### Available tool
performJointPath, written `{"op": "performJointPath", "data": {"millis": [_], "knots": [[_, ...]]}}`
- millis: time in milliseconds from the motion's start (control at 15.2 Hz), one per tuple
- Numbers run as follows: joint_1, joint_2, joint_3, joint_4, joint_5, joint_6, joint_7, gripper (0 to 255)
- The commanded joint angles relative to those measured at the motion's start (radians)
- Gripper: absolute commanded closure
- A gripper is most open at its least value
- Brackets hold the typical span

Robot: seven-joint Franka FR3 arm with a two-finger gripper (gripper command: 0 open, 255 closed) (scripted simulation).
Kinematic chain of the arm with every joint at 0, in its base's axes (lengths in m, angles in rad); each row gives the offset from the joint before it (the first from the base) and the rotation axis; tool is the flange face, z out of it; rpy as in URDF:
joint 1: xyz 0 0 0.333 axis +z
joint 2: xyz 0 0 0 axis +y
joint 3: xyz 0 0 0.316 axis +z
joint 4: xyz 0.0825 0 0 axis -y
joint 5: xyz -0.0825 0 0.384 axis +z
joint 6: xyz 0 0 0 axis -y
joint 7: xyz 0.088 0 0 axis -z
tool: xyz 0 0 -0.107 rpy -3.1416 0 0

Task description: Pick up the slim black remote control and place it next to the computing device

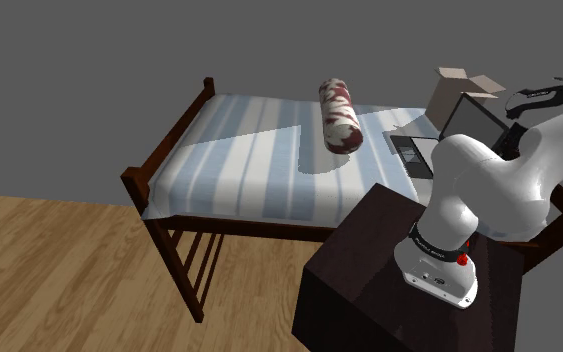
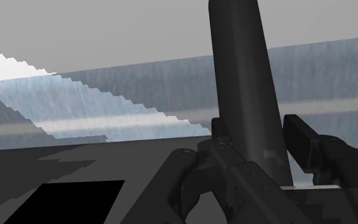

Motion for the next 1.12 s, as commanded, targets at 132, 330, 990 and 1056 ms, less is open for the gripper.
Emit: {"op": "performJointPath", "data": {"millis": [132, 330, 990, 1056], "knots": [[0.014, -0.034, -0.022, 0.007, -0.019, 0.029, 0.006, 255], [0.024, -0.058, -0.038, 0.014, -0.032, 0.049, 0.01, 255], [0.061, -0.147, -0.089, 0.053, -0.072, 0.11, 0.018, 255], [0.065, -0.157, -0.094, 0.059, -0.075, 0.115, 0.019, 255]]}}
